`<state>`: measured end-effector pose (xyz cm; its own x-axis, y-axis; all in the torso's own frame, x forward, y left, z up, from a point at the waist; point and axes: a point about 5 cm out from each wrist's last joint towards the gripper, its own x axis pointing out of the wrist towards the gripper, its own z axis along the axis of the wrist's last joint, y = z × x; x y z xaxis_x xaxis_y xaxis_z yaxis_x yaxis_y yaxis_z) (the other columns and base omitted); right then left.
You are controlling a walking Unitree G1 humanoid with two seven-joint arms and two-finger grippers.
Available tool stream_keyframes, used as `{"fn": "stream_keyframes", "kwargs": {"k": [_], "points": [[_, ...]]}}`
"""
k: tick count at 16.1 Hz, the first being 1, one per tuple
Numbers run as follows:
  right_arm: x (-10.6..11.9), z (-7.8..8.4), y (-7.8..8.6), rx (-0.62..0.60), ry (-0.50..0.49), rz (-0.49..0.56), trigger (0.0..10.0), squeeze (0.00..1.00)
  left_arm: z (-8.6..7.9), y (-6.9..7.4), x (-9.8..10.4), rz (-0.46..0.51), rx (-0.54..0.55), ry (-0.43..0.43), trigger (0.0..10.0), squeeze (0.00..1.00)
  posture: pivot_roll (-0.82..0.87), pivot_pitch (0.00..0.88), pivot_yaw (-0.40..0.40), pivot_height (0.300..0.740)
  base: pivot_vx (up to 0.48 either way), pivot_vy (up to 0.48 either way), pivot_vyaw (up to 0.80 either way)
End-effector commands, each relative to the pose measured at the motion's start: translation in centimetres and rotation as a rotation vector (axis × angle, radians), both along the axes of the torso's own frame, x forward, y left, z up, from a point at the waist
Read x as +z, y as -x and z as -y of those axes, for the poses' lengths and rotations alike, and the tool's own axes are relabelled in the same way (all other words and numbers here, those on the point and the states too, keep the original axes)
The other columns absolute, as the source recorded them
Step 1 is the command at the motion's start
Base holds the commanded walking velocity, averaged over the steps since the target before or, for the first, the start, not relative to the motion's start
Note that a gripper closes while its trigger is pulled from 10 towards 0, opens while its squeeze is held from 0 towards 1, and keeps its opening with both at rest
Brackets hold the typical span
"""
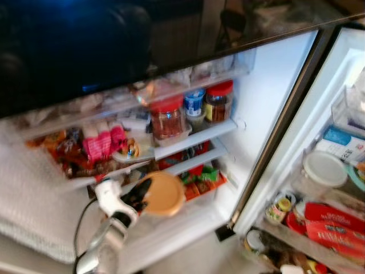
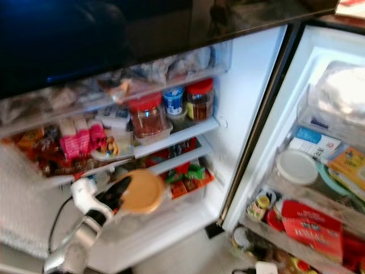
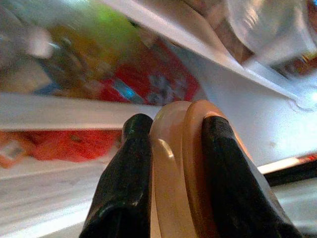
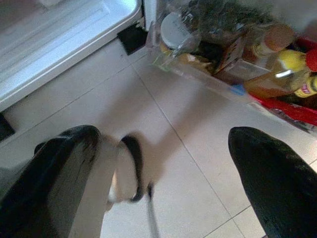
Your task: Restocking fridge
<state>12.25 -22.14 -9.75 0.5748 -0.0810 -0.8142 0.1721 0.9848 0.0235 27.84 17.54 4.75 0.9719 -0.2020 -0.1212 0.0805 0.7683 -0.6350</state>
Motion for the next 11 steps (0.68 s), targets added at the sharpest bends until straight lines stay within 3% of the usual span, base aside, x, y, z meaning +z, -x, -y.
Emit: {"fn": "stream_keyframes", "kwargs": {"k": [1, 4, 8, 11], "points": [[-0.05, 0.52, 0.47, -0.003, 0.011, -0.016, 10.0, 0.00, 0.16, -0.13, -0.08, -0.003, 0.011, 0.015, 10.0, 0.00, -0.13, 0.082, 0.033, 0.740, 0.000, 0.000, 0.00], [-0.01, 0.60, 0.38, 0.003, 0.015, -0.016, 10.0, 0.00, 0.10, -0.21, -0.34, -0.016, 0.041, 0.076, 10.0, 0.00, -0.13, 0.088, 0.030, 0.740, 0.000, 0.000, 0.00], [0.04, 0.66, 0.26, 0.033, 0.020, -0.021, 10.0, 0.00, -0.48, -0.21, -0.73, -0.028, 0.094, 0.081, 10.0, 0.00, -0.13, 0.094, 0.026, 0.740, 0.000, 0.000, 0.00], [0.03, 0.72, 0.34, 0.040, 0.022, -0.023, 10.0, 0.00, -0.82, -0.35, -0.60, -0.022, 0.116, 0.091, 10.0, 0.00, -0.14, 0.100, 0.023, 0.695, 0.000, 0.000, 0.00]]}}
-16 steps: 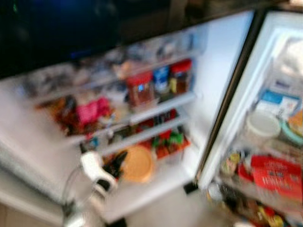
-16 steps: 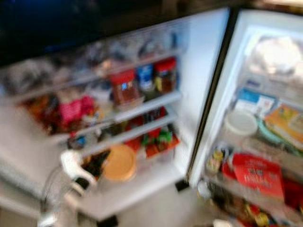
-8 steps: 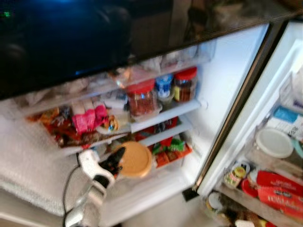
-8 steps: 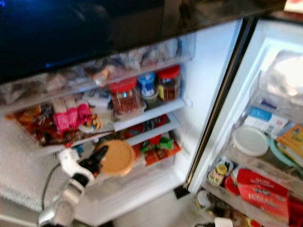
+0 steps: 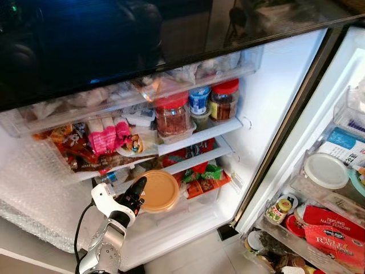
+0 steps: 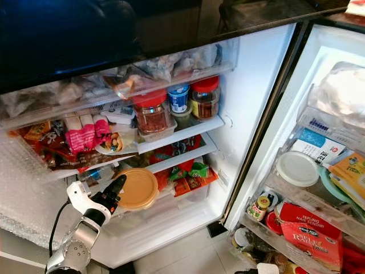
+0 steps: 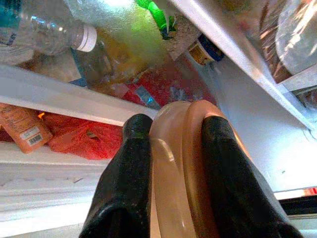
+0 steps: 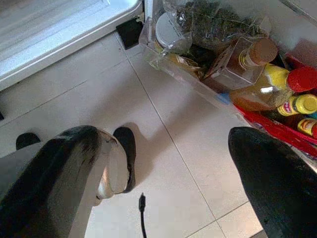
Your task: Restocking fridge
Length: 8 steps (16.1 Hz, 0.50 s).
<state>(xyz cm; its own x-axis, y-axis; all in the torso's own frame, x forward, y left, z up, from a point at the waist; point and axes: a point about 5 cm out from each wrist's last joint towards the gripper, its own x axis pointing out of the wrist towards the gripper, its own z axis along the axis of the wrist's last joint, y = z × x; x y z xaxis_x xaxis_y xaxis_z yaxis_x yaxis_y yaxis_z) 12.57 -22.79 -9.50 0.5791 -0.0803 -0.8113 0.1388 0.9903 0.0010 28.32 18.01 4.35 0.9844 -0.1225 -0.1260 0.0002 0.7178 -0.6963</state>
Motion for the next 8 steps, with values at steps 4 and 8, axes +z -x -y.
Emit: {"fn": "stream_keyframes", "kwargs": {"k": [4, 8], "points": [[-0.20, 0.08, 0.71, 0.002, -0.003, -0.016, 10.0, 0.00, -0.19, -0.24, 0.03, 0.004, 0.027, 0.012, 10.0, 0.00, -0.14, 0.102, 0.022, 0.690, 0.000, 0.000, 0.00], [-0.19, 0.20, 0.75, 0.006, 0.007, -0.022, 10.0, 0.00, -0.20, -0.45, 0.14, 0.011, 0.032, 0.011, 10.0, 0.00, -0.14, 0.103, 0.019, 0.655, 0.000, 0.000, 0.00]]}}
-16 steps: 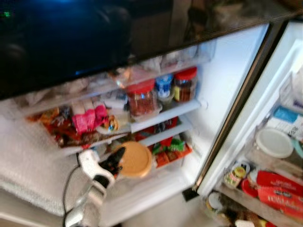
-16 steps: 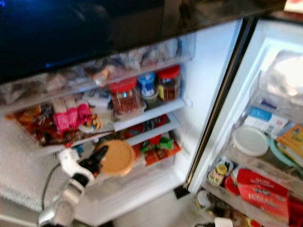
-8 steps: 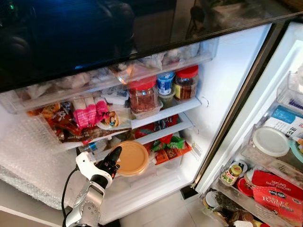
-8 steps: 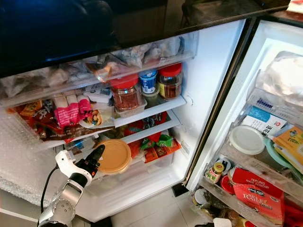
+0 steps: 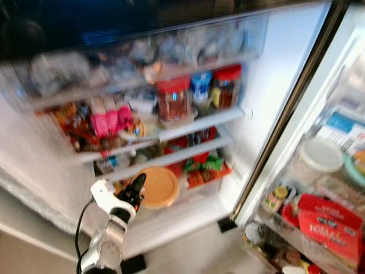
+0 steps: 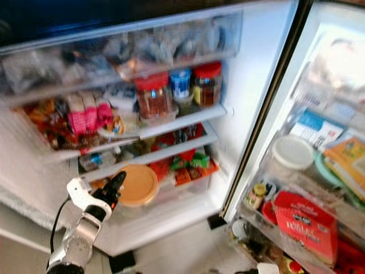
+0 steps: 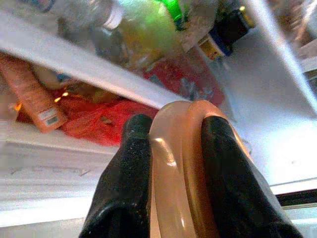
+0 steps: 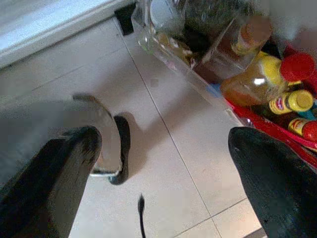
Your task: Restocking fridge
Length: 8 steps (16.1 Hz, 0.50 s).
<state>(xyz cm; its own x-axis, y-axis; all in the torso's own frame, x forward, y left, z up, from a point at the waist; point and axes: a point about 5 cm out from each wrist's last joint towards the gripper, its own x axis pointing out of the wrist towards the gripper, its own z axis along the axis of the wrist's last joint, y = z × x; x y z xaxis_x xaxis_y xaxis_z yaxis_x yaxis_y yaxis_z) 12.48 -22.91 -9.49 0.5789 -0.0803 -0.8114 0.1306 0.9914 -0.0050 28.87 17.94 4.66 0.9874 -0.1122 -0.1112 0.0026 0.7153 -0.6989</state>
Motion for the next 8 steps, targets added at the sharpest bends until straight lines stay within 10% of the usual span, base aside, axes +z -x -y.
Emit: {"fn": "stream_keyframes", "kwargs": {"k": [1, 8], "points": [[-0.20, 0.10, 0.67, 0.002, 0.003, -0.022, 10.0, 0.00, -0.29, 0.06, -0.14, -0.003, 0.021, 0.009, 10.0, 0.00, -0.14, 0.105, 0.019, 0.655, 0.000, 0.000, 0.00], [-0.21, 0.11, 0.72, -0.003, 0.003, -0.020, 10.0, 0.00, 0.11, -0.38, 0.18, 0.012, -0.007, 0.037, 10.0, 0.00, -0.14, 0.107, 0.018, 0.655, 0.000, 0.000, 0.00]]}}
